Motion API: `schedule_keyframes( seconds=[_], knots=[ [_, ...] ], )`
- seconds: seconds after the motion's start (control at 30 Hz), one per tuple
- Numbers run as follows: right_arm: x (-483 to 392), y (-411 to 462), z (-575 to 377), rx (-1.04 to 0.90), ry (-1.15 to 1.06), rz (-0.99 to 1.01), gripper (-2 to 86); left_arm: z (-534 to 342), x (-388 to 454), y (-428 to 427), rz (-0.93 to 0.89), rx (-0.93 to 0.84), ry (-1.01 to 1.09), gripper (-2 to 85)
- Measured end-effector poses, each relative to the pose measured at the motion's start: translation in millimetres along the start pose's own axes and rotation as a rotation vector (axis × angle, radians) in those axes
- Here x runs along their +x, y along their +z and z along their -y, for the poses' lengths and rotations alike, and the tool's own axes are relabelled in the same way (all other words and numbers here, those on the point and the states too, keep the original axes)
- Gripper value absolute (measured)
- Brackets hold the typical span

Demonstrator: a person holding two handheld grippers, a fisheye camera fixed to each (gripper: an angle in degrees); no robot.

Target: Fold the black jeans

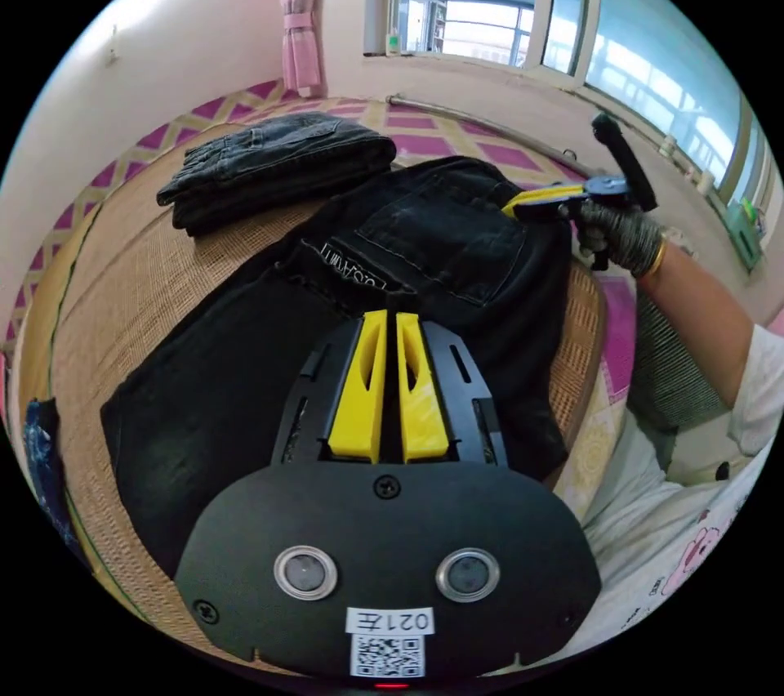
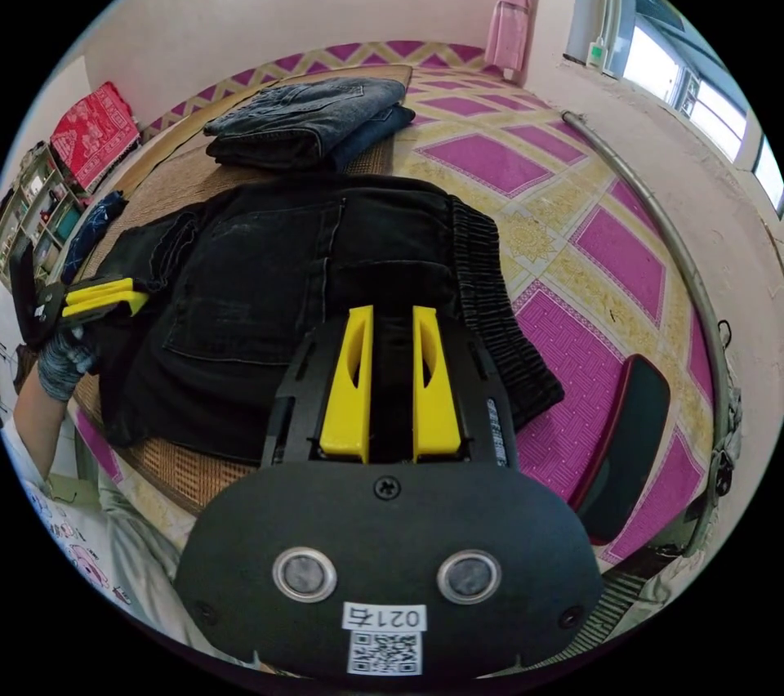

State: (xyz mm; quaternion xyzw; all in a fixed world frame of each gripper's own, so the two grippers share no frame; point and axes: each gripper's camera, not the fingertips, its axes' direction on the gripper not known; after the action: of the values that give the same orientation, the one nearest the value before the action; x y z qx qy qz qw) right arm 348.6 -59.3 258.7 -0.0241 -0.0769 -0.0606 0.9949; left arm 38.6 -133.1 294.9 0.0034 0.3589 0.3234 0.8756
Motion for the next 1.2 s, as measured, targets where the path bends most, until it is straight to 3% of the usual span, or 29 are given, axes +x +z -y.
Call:
schedule_keyframes(
  seconds=[0.13,0.27,0.5,0.7,0.8,0.93,1.03,1.2],
  knots=[
    [-3,-1,2,-0.005,0.001,0.003,7.9,-37,-60,-98,0.009,0.211,-0.14,-0.9],
    [-9,-3,5,-0.007,0.0,-0.003,7.9,-107,-140,-226,0.206,0.334,-0.241,-0.9],
    [-16,-5,16,-0.038,0.022,-0.011,7.8,-270,-271,-334,0.563,0.282,-0.628,-0.8],
    [-27,-7,26,-0.06,0.016,-0.044,7.8,-367,-348,-308,0.374,0.177,-0.904,-0.7],
    [-23,-11,31,-0.07,0.051,-0.021,7.9,-368,-352,-318,0.368,0.18,-0.922,-0.6],
    [-23,-33,43,-0.011,0.008,0.035,8.0,-359,-337,-343,0.552,0.154,-0.873,-0.6],
    [-39,-51,62,0.091,-0.166,0.053,8.1,-335,-323,-348,0.504,0.214,-0.716,-0.5],
    [-86,-17,118,0.027,-0.552,-0.029,10.3,-266,-321,-293,0.35,0.071,-0.442,4.0]
  ],
)
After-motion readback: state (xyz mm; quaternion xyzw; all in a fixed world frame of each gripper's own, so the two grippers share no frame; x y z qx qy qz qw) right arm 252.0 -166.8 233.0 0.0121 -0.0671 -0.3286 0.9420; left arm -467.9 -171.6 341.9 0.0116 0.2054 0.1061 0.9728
